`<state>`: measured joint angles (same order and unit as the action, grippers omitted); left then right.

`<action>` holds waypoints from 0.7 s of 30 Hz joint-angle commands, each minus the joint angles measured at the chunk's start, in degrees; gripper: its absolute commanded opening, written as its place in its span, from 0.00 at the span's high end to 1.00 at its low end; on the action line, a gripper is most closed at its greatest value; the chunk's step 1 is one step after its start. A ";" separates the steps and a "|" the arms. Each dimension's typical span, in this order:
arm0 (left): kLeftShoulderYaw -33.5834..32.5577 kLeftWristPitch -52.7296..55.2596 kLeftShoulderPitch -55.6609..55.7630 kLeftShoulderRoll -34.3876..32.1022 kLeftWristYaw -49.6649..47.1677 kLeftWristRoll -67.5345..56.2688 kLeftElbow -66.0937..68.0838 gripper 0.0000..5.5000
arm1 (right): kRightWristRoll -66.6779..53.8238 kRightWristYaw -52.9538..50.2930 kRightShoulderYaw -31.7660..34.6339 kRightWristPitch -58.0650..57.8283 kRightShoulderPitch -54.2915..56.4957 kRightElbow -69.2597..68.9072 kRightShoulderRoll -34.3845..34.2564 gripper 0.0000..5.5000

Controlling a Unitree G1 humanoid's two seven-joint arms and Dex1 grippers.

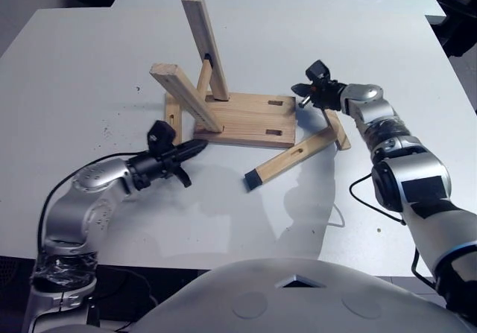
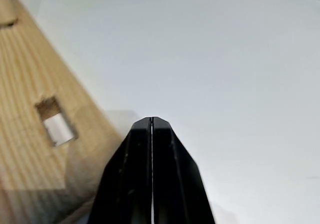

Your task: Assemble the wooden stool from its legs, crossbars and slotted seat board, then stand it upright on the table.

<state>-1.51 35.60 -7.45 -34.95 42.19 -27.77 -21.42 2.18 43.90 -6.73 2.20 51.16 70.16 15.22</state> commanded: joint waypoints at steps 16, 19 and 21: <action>7.59 -7.32 11.38 10.95 -7.77 11.39 16.22 1.00 | 4.12 20.44 -4.08 -3.17 -0.58 0.90 -0.23 1.00; 7.72 -7.52 11.48 11.80 -8.07 11.67 16.45 1.00 | 2.31 23.28 -3.08 -4.33 -1.75 -2.08 -0.48 1.00; 7.86 -7.82 11.70 12.16 -8.15 12.02 17.11 1.00 | 0.96 25.14 -2.53 -5.80 -2.92 -5.51 -0.09 1.00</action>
<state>5.10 28.10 3.11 -23.98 33.72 -15.97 -5.13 4.68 66.04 -9.35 -2.32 49.63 68.23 16.35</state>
